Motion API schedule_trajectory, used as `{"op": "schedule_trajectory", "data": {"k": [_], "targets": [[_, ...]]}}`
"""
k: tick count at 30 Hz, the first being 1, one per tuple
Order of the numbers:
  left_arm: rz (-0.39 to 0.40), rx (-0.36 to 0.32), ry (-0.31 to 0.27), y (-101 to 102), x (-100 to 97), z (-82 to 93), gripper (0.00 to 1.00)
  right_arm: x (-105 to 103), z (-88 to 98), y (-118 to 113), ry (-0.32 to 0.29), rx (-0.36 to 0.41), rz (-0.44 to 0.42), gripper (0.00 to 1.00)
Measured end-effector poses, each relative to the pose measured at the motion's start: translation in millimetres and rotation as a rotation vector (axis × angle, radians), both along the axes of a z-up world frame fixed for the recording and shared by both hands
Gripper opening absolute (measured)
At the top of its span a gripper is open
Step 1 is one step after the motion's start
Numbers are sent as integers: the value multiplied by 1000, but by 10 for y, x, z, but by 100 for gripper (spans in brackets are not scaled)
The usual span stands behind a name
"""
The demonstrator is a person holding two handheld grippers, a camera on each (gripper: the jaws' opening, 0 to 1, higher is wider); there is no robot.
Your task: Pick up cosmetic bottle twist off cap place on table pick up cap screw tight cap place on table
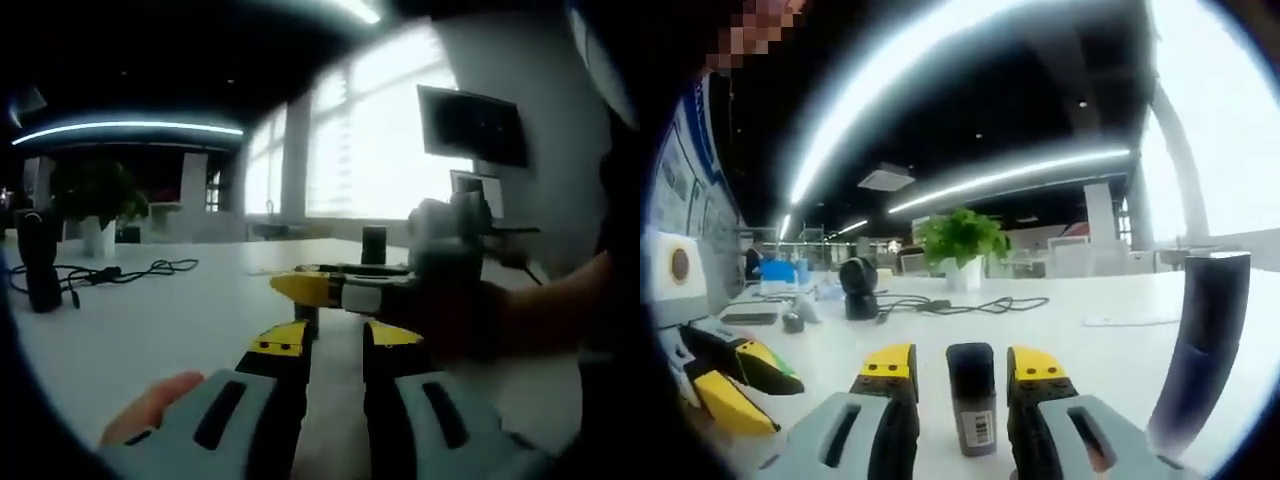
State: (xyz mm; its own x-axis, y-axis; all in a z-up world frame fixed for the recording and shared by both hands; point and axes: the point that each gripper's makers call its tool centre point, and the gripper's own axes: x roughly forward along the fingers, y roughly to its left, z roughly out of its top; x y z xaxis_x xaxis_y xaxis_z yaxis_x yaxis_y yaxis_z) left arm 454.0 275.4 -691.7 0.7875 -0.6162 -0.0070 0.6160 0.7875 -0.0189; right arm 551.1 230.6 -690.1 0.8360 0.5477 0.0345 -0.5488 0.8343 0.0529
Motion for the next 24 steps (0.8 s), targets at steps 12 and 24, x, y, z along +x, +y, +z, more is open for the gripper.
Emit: {"op": "schedule_trajectory", "data": {"k": [12,24], "targets": [[3,-25,-6,16,7,33,11,-292,-3,-301,4,1,-33,29],[21,-31,-43,54,2,109,10,-817,-1,-709,-38,-56,1,29]]}}
